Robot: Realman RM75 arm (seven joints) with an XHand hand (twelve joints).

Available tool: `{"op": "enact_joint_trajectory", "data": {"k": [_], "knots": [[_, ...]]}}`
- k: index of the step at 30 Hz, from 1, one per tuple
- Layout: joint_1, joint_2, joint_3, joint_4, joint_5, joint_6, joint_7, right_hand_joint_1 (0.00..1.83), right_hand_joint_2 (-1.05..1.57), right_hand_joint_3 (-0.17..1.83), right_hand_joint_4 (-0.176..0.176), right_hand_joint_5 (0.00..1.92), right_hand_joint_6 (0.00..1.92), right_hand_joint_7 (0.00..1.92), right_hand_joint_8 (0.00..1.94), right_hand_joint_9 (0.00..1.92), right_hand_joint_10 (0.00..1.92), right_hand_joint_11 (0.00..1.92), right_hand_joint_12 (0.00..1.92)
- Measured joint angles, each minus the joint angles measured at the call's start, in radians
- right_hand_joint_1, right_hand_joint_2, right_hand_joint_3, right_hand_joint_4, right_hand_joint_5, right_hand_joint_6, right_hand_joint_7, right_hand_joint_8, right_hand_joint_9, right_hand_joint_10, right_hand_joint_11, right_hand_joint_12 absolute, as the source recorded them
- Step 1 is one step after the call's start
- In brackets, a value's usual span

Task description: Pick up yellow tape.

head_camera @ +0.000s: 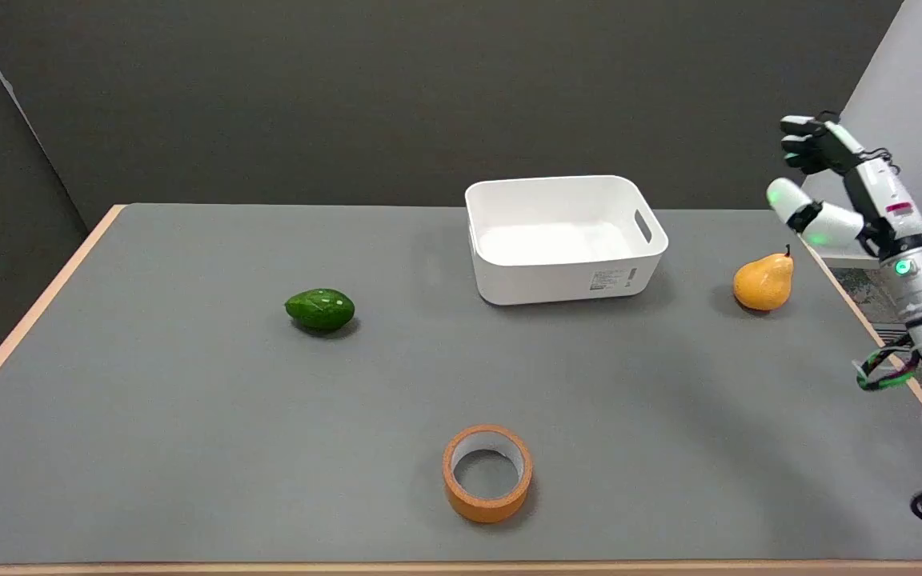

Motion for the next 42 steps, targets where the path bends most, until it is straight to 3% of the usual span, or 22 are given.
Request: {"op": "enact_joint_trajectory", "data": {"k": [5,7,11,16,22,24,27,37,39,42], "knots": [[-0.162,0.002,0.083,0.177,-0.071,0.019,-0.023,0.4,0.61,0.97,0.141,0.2,0.46,0.3,0.37,0.29,0.67,0.16,1.21],[-0.217,0.002,0.107,0.241,-0.105,0.025,-0.036,0.56,0.61,0.99,0.13,0.16,0.43,0.22,0.3,0.2,0.57,0.1,1.16],[-0.305,0.001,0.14,0.354,-0.17,0.032,-0.077,0.66,0.57,1.0,0.11,0.1,0.36,0.12,0.23,0.11,0.51,0.05,1.13],[-0.389,-0.005,0.17,0.482,-0.26,0.033,-0.163,0.5,0.51,0.96,0.097,0.04,0.28,0.06,0.22,0.06,0.5,0.03,1.11],[-0.453,-0.009,0.201,0.606,-0.383,0.006,-0.254,0.45,0.51,0.98,0.104,0.0,0.13,0.04,0.19,0.04,0.51,0.09,0.99],[-0.465,-0.009,0.206,0.639,-0.43,-0.007,-0.277,0.48,0.52,0.99,0.102,0.0,0.09,0.04,0.17,0.03,0.51,0.09,0.96],[-0.469,-0.005,0.204,0.681,-0.502,-0.029,-0.307,0.52,0.5,0.97,0.093,0.0,0.0,0.01,0.21,0.07,0.45,0.04,1.08],[-0.365,0.014,0.073,0.765,-0.718,-0.122,-0.353,0.55,0.49,0.95,0.076,0.0,0.0,0.0,0.18,0.06,0.43,0.05,1.06],[-0.335,0.018,0.039,0.777,-0.764,-0.145,-0.355,0.53,0.5,0.96,0.075,0.0,0.0,0.01,0.08,0.03,0.45,0.1,0.94],[-0.302,0.023,-0.003,0.793,-0.829,-0.178,-0.354,0.55,0.49,0.95,0.07,0.0,0.0,0.0,0.07,0.03,0.42,0.08,0.96]]}}
